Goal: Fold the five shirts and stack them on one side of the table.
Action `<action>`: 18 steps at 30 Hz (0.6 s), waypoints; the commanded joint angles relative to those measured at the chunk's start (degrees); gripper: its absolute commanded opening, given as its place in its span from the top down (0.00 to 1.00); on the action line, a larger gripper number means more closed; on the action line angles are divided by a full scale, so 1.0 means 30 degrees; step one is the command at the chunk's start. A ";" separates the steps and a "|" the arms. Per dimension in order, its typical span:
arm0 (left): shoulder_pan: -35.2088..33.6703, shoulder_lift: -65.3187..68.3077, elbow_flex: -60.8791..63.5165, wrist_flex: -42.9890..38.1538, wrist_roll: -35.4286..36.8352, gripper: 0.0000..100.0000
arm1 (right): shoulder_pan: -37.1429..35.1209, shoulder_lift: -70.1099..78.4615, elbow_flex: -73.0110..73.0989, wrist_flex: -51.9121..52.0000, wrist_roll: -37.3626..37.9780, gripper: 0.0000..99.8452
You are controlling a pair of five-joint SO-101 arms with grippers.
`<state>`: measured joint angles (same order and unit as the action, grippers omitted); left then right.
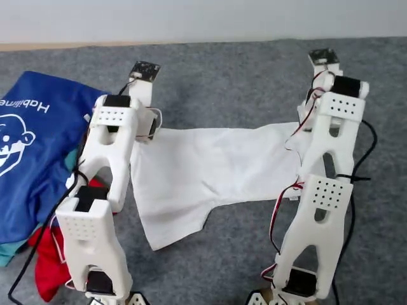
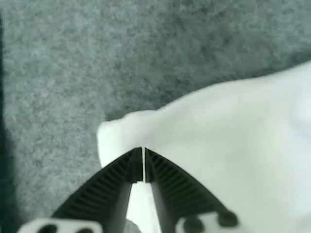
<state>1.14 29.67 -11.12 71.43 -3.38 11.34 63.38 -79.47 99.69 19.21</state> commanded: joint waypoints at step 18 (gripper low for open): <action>-0.1495 -0.8117 -0.0425 0.3546 0.2344 1.00 | -0.2271 -0.8396 0.5275 0.1099 0.1172 0.99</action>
<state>0.35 13.23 -14.20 81.45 2.15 7.21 49.05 -69.54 100.48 19.82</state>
